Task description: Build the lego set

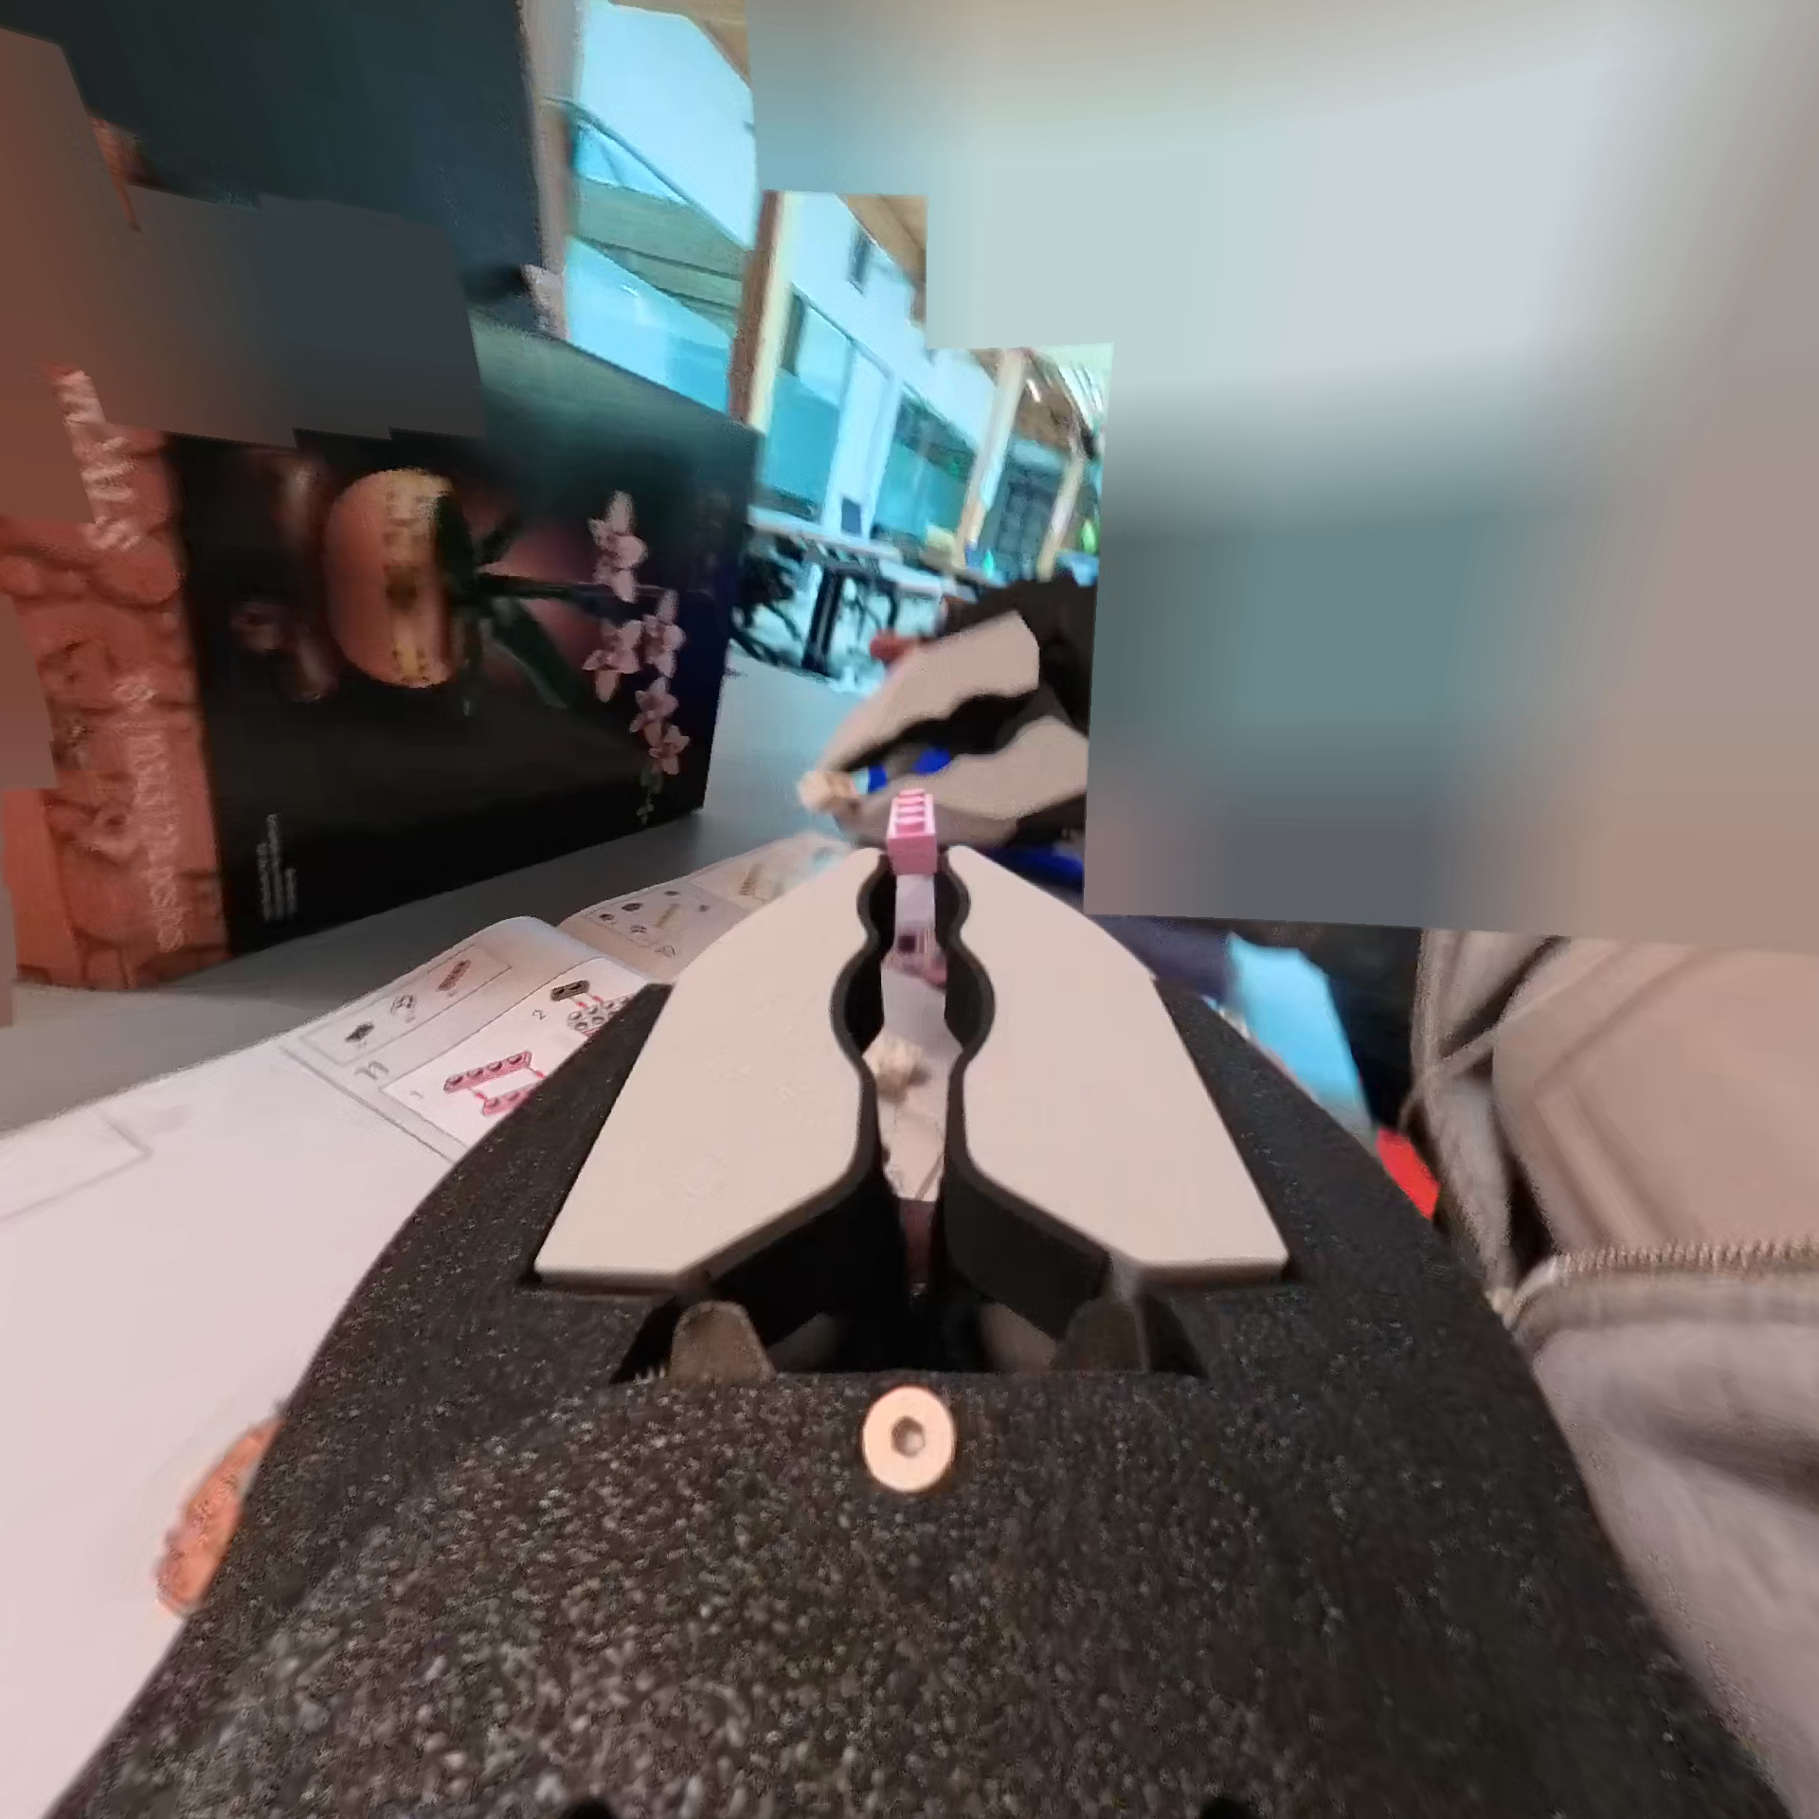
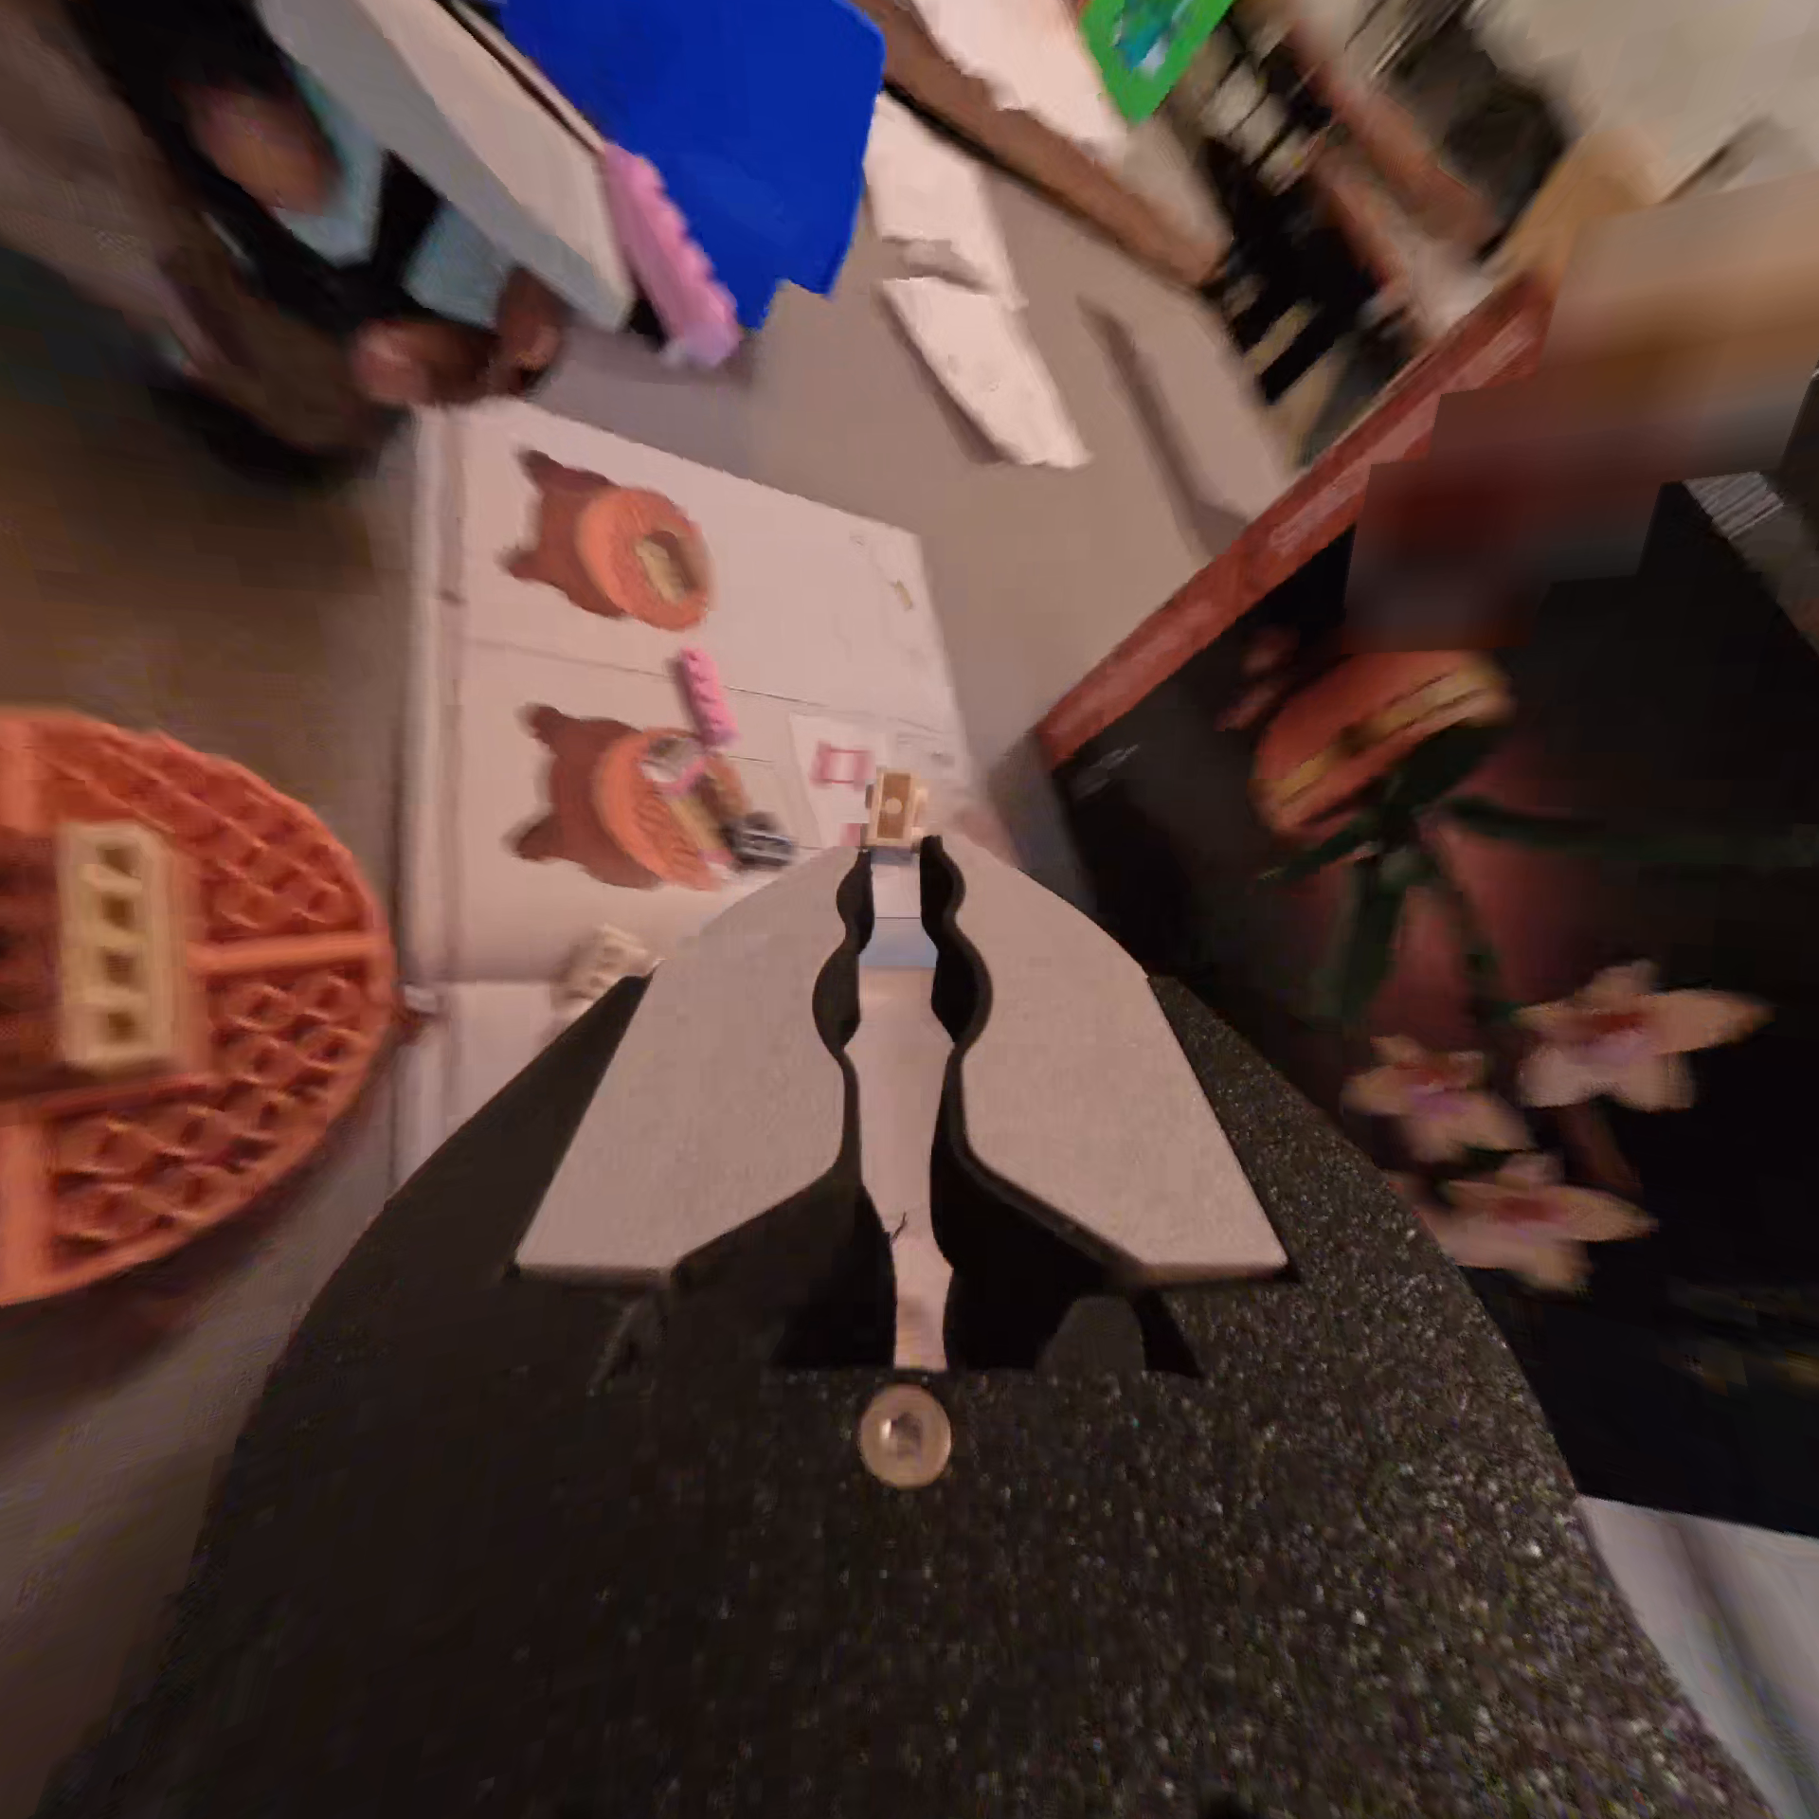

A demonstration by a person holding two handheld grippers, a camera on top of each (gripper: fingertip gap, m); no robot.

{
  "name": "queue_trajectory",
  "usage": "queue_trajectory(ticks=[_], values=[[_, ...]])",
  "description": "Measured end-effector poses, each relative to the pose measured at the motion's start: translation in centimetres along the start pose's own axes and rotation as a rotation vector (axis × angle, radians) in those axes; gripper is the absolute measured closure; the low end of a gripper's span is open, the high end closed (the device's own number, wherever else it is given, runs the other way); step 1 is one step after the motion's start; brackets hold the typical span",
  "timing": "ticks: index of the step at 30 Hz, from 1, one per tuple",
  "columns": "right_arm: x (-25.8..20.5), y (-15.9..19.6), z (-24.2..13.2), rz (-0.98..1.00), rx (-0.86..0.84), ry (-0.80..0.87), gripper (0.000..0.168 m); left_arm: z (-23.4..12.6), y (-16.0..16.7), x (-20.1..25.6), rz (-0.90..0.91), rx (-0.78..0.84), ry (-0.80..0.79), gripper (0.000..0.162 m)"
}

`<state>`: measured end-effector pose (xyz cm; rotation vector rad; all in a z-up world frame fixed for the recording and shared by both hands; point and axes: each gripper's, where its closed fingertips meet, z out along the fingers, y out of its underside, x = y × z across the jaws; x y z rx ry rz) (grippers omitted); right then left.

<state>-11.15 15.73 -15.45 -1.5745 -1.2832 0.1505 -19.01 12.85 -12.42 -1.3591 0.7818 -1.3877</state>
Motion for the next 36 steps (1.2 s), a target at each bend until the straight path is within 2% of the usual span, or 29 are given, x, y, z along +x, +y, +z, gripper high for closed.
queue_trajectory(ticks=[2,4,7,10,19,26,36], values=[[-1.1,0.8,0.4,0.264,-0.084,-0.15,0.159,-0.5,-2.2,-1.0,-0.263,0.177,-0.003,0.156],[-1.1,2.0,0.6,0.314,-0.148,-0.179,0.159,-1.0,-3.1,-1.5,-0.412,0.277,0.02,0.156],[-1.5,3.6,0.7,0.219,-0.183,-0.175,0.159,-0.8,-1.6,-1.9,-0.319,0.173,-0.058,0.156],[-2.8,5.1,1.2,0.257,-0.231,-0.217,0.159,-1.0,-1.4,-1.8,-0.301,0.149,-0.081,0.156],[-3.7,6.1,2.0,0.289,-0.237,-0.249,0.159,-0.6,0.4,-2.4,-0.209,0.043,-0.155,0.155],[-4.1,6.5,2.3,0.32,-0.223,-0.254,0.159,0.1,1.2,-1.8,-0.163,-0.032,-0.118,0.155],[-4.4,6.8,2.1,0.367,-0.183,-0.225,0.158,0.2,1.3,-1.0,-0.142,-0.044,-0.071,0.155]])
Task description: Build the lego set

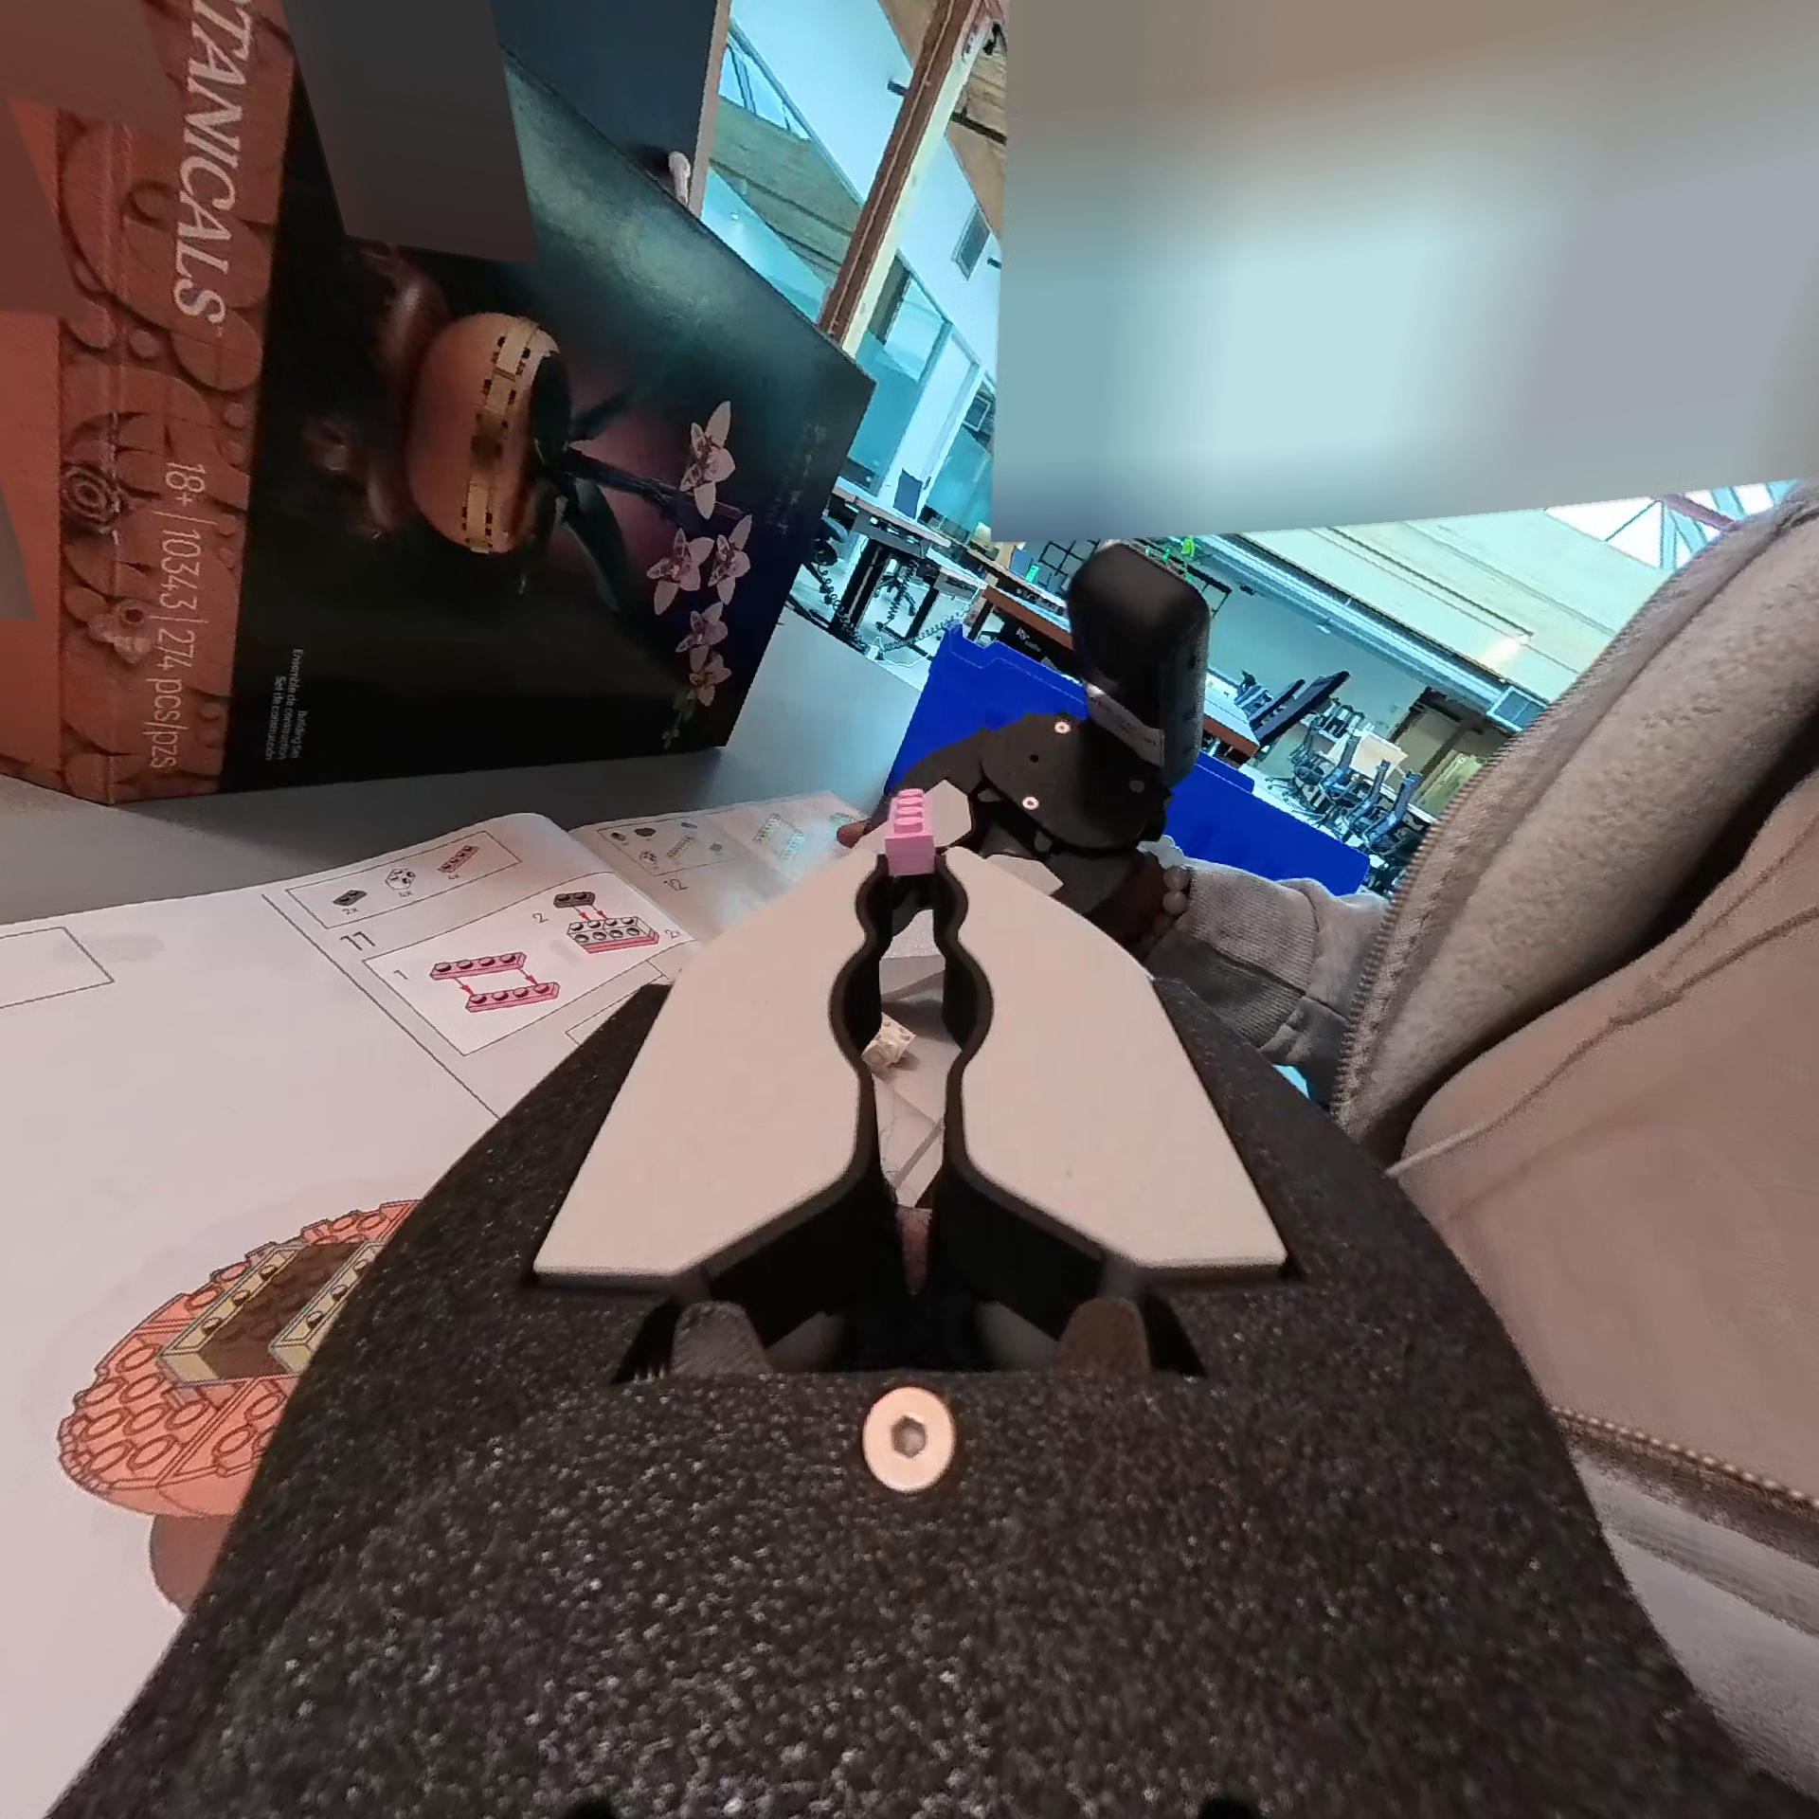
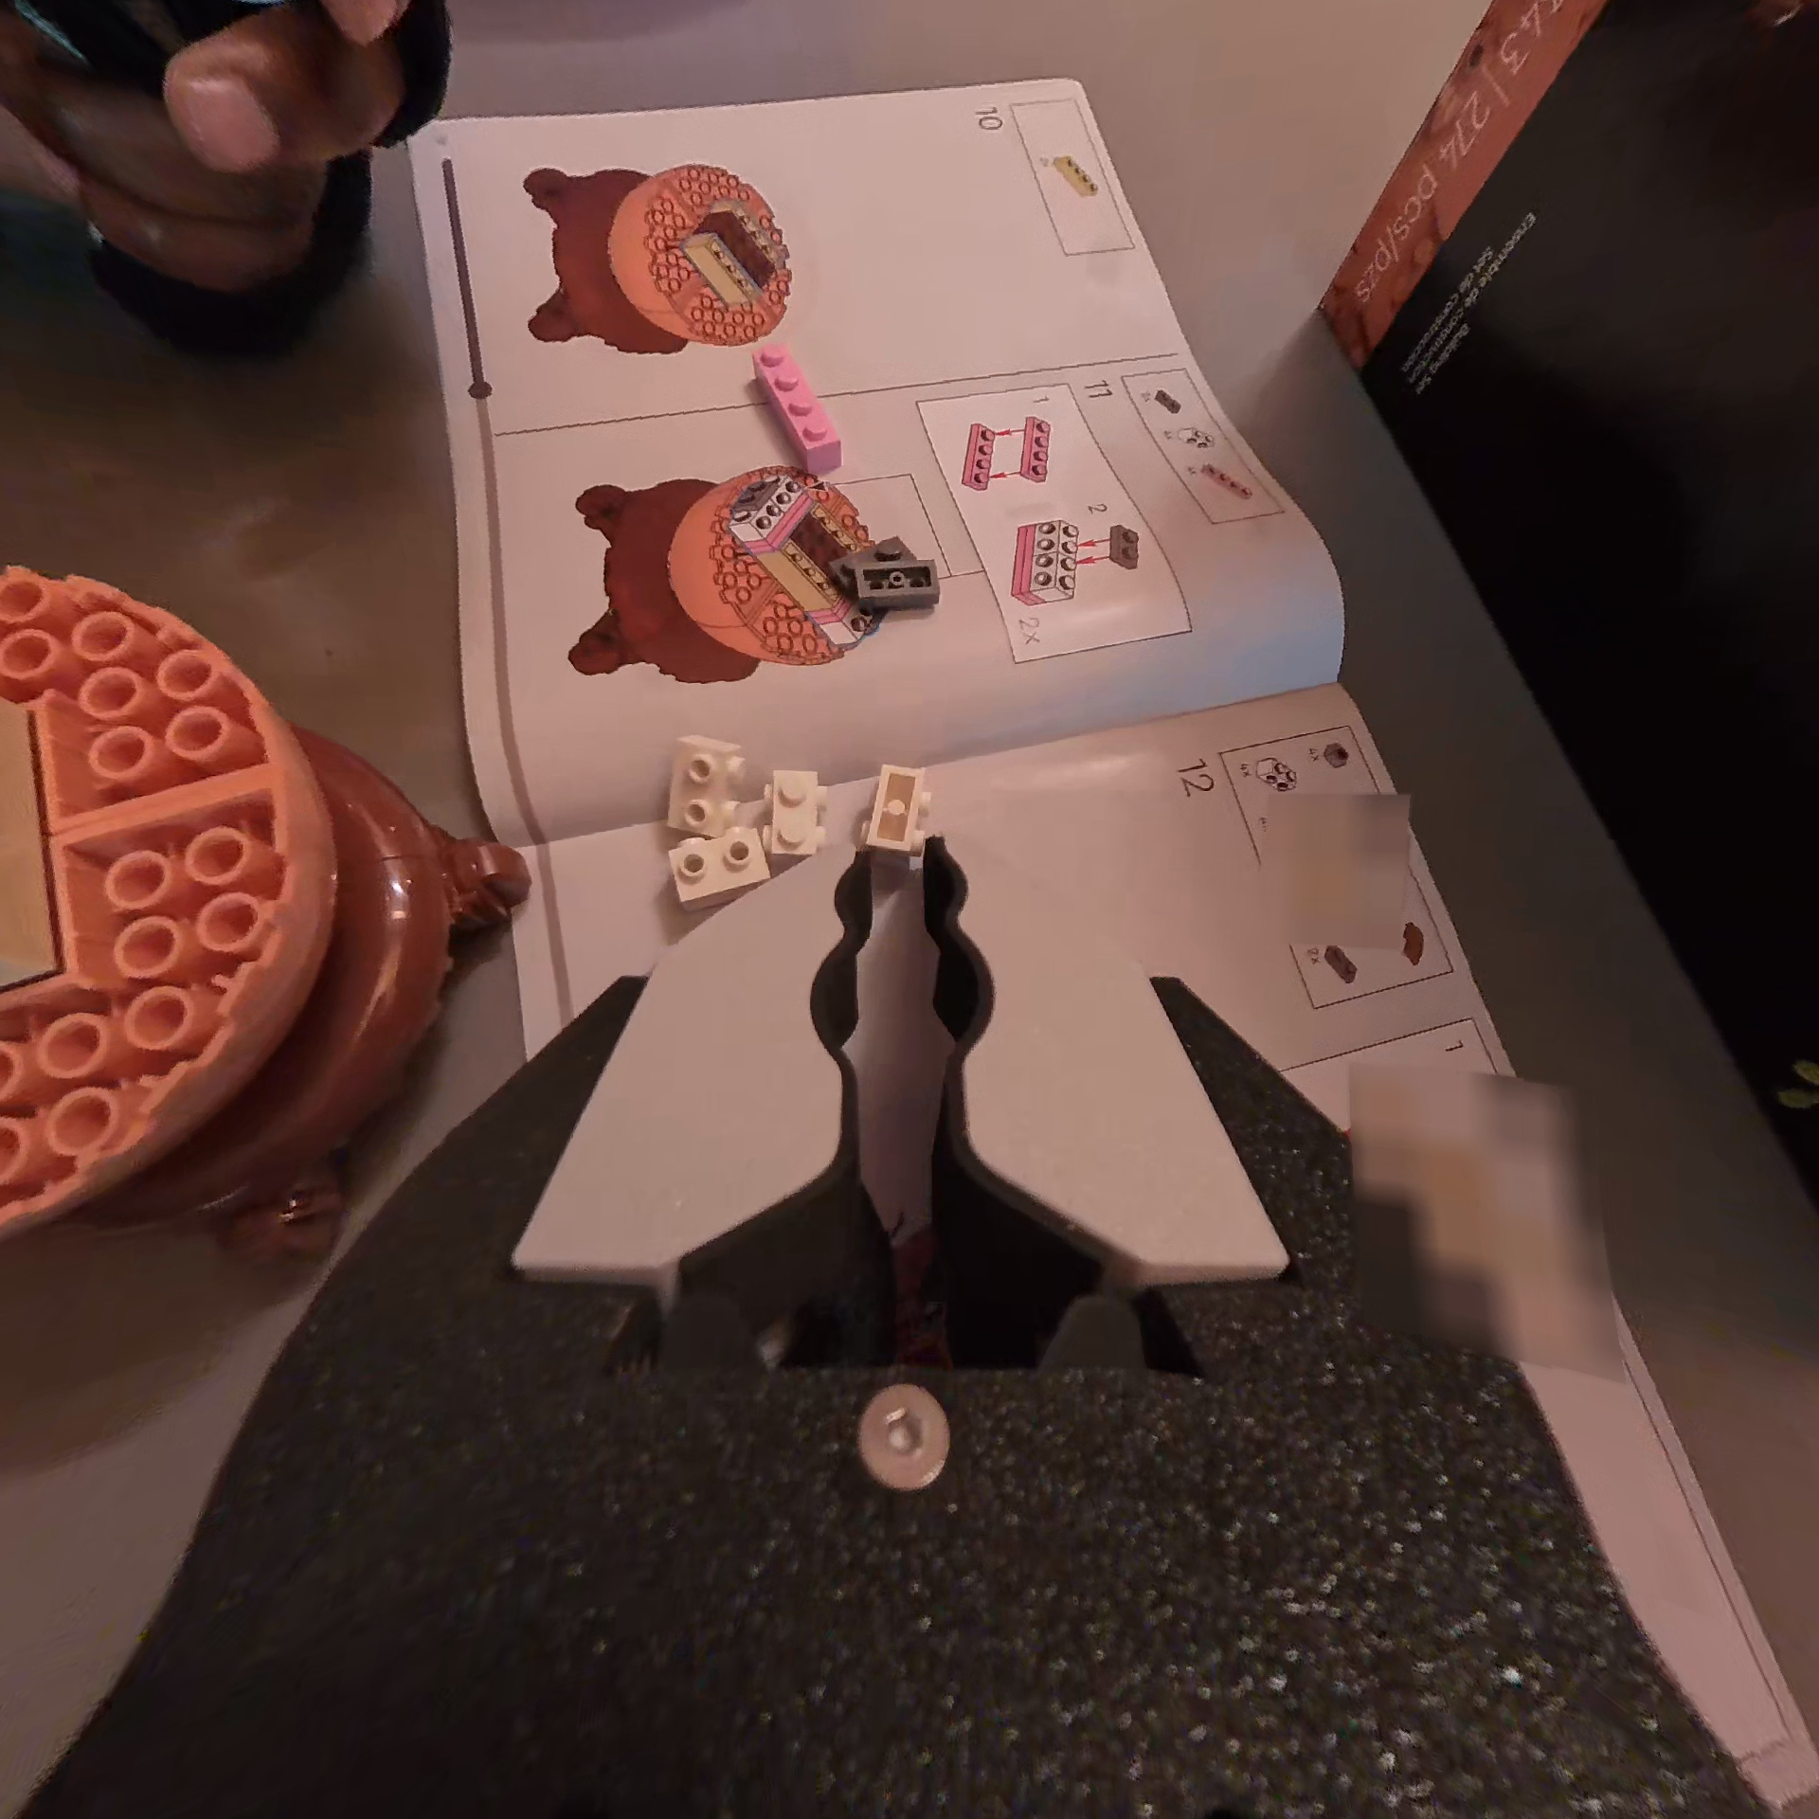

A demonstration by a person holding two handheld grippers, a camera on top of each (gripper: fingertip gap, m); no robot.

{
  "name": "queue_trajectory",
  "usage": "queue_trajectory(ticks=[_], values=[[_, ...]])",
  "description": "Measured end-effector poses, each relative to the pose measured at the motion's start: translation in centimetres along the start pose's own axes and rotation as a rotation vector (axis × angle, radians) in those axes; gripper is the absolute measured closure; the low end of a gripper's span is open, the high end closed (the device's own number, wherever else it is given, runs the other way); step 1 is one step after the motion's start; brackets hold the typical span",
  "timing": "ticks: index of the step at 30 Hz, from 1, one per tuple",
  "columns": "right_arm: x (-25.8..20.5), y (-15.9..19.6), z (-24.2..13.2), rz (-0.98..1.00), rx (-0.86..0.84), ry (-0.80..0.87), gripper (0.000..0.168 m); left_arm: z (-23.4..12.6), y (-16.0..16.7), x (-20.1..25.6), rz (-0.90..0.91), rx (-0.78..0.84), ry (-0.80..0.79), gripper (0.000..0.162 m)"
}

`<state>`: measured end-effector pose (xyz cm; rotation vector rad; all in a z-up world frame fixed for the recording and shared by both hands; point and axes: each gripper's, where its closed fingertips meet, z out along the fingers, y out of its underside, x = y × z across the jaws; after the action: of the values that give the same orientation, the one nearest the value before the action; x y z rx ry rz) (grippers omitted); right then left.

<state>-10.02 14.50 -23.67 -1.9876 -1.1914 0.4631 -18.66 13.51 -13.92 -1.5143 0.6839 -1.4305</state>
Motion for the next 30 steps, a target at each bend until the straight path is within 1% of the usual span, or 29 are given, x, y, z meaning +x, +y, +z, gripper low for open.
queue_trajectory(ticks=[3,9,18,23,30], values=[[0.05,-0.01,-0.01,-0.017,0.004,0.014,0.157,-0.01,0.0,0.09,0.004,0.001,0.004,0.155],[0.17,0.05,0.04,0.018,0.001,-0.005,0.153,0.04,0.08,0.22,0.014,-0.004,0.006,0.156],[0.06,-0.05,-0.03,-0.048,0.008,0.042,0.153,0.1,0.19,0.48,0.018,-0.013,0.023,0.156],[0.02,-0.14,-0.11,-0.048,0.015,0.038,0.149,0.11,0.21,0.55,0.019,-0.014,0.028,0.156],[0.57,-0.87,-0.78,-0.042,0.082,0.081,0.149,0.13,0.22,0.67,0.02,-0.015,0.035,0.156]])
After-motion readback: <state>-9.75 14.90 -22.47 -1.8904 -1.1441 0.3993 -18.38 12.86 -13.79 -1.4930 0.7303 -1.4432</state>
